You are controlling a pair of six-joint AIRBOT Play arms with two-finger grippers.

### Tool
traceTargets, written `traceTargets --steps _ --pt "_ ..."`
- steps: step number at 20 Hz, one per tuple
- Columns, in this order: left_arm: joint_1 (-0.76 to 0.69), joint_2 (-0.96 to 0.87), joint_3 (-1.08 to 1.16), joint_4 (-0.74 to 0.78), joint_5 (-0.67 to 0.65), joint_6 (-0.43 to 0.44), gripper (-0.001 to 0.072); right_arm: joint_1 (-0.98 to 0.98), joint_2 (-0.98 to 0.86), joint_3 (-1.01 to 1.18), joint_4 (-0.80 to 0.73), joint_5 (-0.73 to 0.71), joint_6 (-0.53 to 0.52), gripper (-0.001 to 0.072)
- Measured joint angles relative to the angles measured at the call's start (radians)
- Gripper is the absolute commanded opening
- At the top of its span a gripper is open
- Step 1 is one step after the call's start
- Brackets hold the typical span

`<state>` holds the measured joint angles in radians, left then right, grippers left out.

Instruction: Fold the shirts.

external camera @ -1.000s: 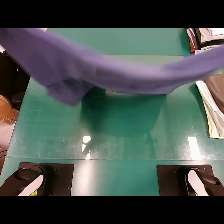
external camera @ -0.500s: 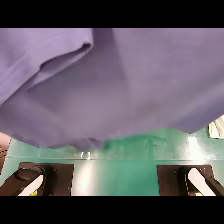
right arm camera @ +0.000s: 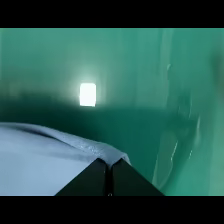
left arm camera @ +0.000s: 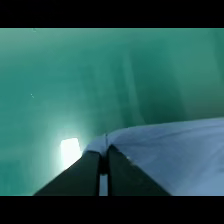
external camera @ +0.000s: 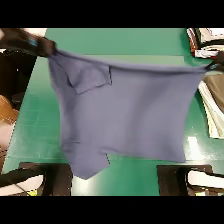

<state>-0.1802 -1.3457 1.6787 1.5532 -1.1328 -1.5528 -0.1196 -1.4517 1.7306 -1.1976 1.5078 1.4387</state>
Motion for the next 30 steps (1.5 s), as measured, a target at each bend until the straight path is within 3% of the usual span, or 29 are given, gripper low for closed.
traceTargets --steps 5,8,12,16,21,22,23,24,25,30 --pt "0.002 -0.215 -0.021 0.001 0.272 0.018 0.0027 0.066 -0.266 0.121 -0.026 -0.114 0.010 0.0017" --pt "0.022 -0.256 -0.019 -0.006 0.338 0.029 0.0027 0.077 -0.349 0.221 -0.029 -0.140 0.011 0.0017" --pt "0.075 -0.274 -0.011 -0.060 0.220 0.091 0.0028 0.084 -0.348 0.225 -0.033 -0.141 -0.009 0.0017" --pt "0.104 -0.279 -0.043 -0.161 0.067 0.189 0.0028 0.105 -0.283 0.063 -0.066 -0.143 -0.020 0.0017" --pt "0.113 -0.280 -0.165 -0.199 0.008 0.231 0.0029 0.132 -0.201 -0.175 -0.080 -0.200 -0.026 0.0019" --pt "0.114 -0.281 -0.190 -0.196 0.004 0.231 0.0032 0.140 -0.191 -0.212 -0.082 -0.207 -0.026 0.0047" --pt "0.115 -0.281 -0.211 -0.191 0.002 0.229 0.0076 0.149 -0.181 -0.244 -0.083 -0.211 -0.026 0.0292" --pt "0.115 -0.281 -0.225 -0.183 -0.002 0.219 0.0333 0.155 -0.173 -0.266 -0.082 -0.216 -0.026 0.0448" --pt "0.116 -0.280 -0.237 -0.171 -0.011 0.206 0.0470 0.158 -0.168 -0.285 -0.083 -0.214 -0.027 0.0448" --pt "0.155 -0.205 -0.270 -0.137 -0.124 0.173 0.0469 0.147 -0.097 -0.321 -0.086 -0.151 -0.027 0.0448"
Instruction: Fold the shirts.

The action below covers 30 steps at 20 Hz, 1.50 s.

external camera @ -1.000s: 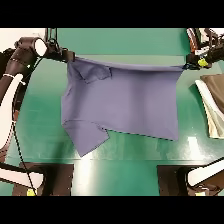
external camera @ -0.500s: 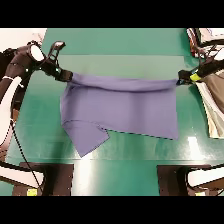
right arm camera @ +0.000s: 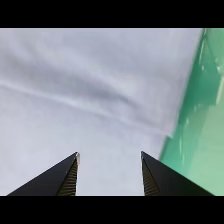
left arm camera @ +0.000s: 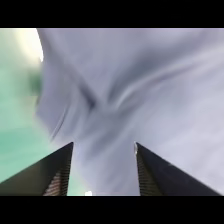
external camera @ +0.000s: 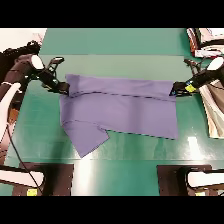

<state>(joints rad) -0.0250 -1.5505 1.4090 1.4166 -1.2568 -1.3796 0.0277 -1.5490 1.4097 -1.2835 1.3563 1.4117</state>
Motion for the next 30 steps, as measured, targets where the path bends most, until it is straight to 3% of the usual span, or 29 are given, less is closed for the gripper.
traceTargets --steps 4,10,14,21,23,24,30 --pt "0.042 0.174 -0.165 -0.044 -0.072 -0.021 0.0469 -0.027 0.114 -0.007 0.000 0.053 0.000 0.0448" --pt "0.058 0.490 -0.638 -0.172 -0.041 -0.092 0.0469 -0.036 0.257 -0.009 0.001 0.080 0.000 0.0448" --pt "0.060 0.595 -0.845 -0.227 0.029 -0.137 0.0469 -0.037 0.298 -0.009 0.001 0.085 -0.005 0.0448" --pt "0.061 0.631 -0.962 -0.376 0.215 -0.133 0.0462 -0.037 0.312 -0.009 0.007 0.106 -0.007 0.0447" --pt "0.051 0.630 -0.985 -0.417 0.263 -0.109 0.0096 -0.037 0.313 -0.009 0.008 0.113 -0.007 0.0447" --pt "0.047 0.629 -0.995 -0.425 0.278 -0.102 0.0028 -0.038 0.313 -0.009 0.008 0.118 -0.007 0.0448" --pt "0.032 0.633 -0.956 -0.504 0.258 -0.050 0.0028 -0.110 0.380 -0.177 0.007 0.151 -0.007 0.0449"
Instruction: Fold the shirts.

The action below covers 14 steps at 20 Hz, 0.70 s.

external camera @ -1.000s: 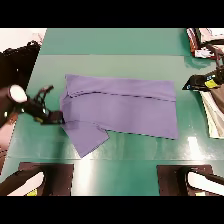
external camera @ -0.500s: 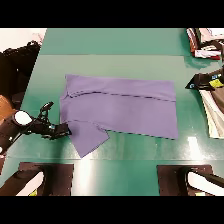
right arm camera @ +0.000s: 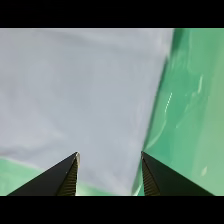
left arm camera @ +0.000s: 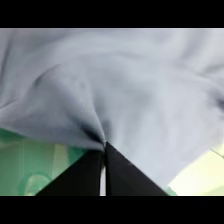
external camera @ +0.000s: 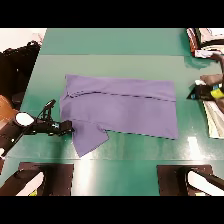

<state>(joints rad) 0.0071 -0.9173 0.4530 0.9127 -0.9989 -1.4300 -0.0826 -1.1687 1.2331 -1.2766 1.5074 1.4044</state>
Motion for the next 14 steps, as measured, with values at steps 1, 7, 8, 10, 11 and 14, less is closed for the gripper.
traceTargets --steps 1,7,8,10,11,14 --pt "-0.001 0.000 0.019 -0.006 -0.011 0.009 0.0028 -0.029 0.023 -0.065 -0.002 -0.004 0.000 0.0451" --pt "-0.002 0.001 0.094 -0.026 -0.040 0.042 0.0029 -0.247 0.105 -0.510 0.041 -0.060 -0.022 0.0437" --pt "-0.002 0.001 0.099 -0.028 -0.041 0.045 0.0029 -0.266 0.109 -0.563 0.068 -0.078 -0.032 0.0436" --pt "-0.002 0.001 0.104 -0.029 -0.042 0.047 0.0028 -0.291 0.114 -0.647 0.127 -0.130 -0.055 0.0425" --pt "-0.002 0.001 0.106 -0.030 -0.042 0.048 0.0029 -0.296 0.116 -0.676 0.158 -0.156 -0.063 0.0390" --pt "-0.002 0.001 0.108 -0.030 -0.044 0.049 0.0029 -0.281 0.118 -0.713 0.213 -0.204 -0.077 0.0304"
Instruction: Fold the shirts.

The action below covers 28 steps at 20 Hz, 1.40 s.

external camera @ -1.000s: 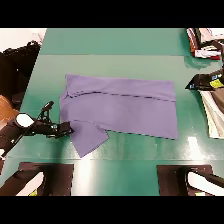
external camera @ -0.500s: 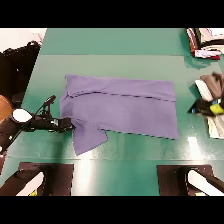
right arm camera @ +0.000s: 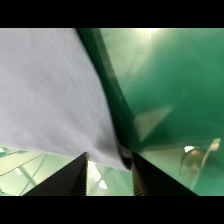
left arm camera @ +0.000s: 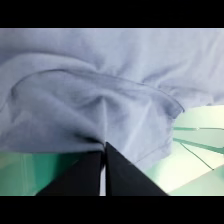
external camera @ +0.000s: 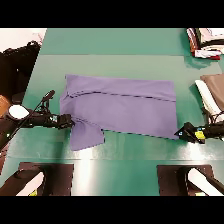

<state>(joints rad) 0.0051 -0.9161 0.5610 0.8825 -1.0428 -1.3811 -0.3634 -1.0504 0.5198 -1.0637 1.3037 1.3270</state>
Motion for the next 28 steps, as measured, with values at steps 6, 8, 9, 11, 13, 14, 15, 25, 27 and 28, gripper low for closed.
traceTargets --steps 6,8,9,11,13,14,15,25,27,28 --pt "0.000 0.011 0.002 0.028 -0.079 0.000 0.0026 0.101 0.002 0.021 -0.026 0.025 -0.011 0.0018" --pt "0.000 0.052 0.002 0.066 -0.127 -0.017 0.0026 0.133 0.016 0.057 -0.097 0.082 -0.011 0.0018" --pt "0.000 0.086 0.002 0.088 -0.152 -0.033 0.0026 0.142 0.034 0.076 -0.134 0.112 -0.012 0.0018" --pt "0.000 0.169 0.002 0.114 -0.215 -0.069 0.0027 0.146 0.089 0.116 -0.202 0.176 -0.012 0.0018" --pt "0.000 0.256 0.002 0.108 -0.307 -0.105 0.0028 0.130 0.163 0.156 -0.258 0.241 -0.012 0.0018" --pt "0.000 0.294 0.002 0.092 -0.351 -0.118 0.0027 0.118 0.201 0.176 -0.285 0.271 -0.012 0.0018" --pt "0.000 0.327 0.002 0.069 -0.389 -0.130 0.0027 0.111 0.233 0.196 -0.300 0.289 -0.012 0.0018" --pt "-0.001 0.102 0.194 0.048 -0.126 -0.051 0.0028 0.258 -0.014 0.513 -0.293 0.182 0.032 0.0018" --pt "-0.001 -0.029 0.268 0.049 -0.063 -0.014 0.0028 0.288 -0.132 0.594 -0.293 0.155 0.045 0.0019" --pt "-0.001 -0.097 0.309 0.050 -0.035 0.003 0.0028 0.301 -0.187 0.632 -0.291 0.146 0.052 0.0019"
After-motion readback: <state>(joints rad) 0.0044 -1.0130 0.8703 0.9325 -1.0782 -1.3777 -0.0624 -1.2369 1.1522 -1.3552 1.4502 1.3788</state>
